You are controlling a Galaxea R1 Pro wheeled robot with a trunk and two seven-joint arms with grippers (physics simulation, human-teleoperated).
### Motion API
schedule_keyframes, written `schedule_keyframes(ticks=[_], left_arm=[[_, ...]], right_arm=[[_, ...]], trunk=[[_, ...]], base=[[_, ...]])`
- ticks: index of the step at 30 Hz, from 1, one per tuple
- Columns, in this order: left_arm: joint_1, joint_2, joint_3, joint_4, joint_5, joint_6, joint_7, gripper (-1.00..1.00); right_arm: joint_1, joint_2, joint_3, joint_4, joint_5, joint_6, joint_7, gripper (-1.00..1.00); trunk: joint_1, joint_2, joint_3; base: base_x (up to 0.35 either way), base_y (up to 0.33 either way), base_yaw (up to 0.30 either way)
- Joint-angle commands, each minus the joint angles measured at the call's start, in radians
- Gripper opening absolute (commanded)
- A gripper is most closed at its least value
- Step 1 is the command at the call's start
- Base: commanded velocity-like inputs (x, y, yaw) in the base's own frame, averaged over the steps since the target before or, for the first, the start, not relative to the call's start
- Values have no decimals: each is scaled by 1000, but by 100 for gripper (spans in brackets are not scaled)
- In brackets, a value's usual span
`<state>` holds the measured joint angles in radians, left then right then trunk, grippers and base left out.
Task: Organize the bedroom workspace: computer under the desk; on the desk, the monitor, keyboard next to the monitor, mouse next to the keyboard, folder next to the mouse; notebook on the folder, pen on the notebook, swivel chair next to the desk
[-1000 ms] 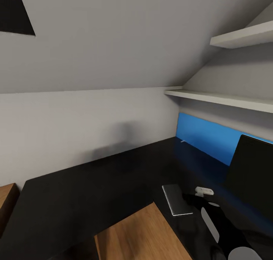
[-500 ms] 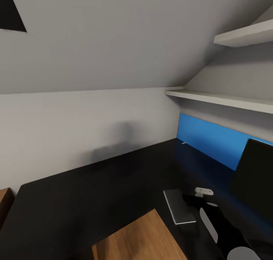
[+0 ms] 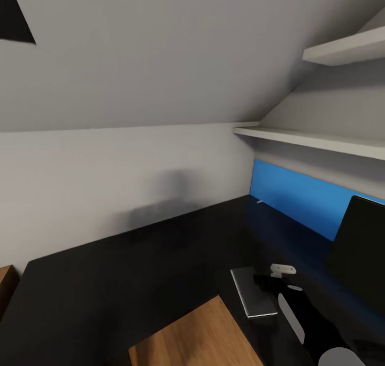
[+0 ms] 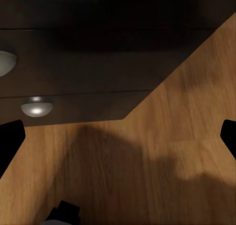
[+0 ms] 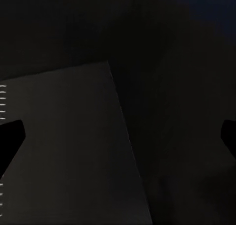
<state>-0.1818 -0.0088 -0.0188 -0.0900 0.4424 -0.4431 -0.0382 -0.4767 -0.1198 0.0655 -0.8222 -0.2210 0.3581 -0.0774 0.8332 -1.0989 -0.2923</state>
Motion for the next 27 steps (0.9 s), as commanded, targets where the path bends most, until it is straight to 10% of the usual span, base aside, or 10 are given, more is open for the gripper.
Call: schedule_keyframes(ticks=[1, 27], left_arm=[[0, 0, -2, 1, 8, -3, -4, 100], [0, 0, -3, 1, 8, -4, -5, 100]], right_arm=[[-1, -1, 6, -2, -10, 4, -8, 100], [0, -3, 5, 0, -11, 5, -6, 100]], trunk=[[4, -8, -5], [104, -190, -86]], base=[[1, 0, 0], [0, 0, 0]])
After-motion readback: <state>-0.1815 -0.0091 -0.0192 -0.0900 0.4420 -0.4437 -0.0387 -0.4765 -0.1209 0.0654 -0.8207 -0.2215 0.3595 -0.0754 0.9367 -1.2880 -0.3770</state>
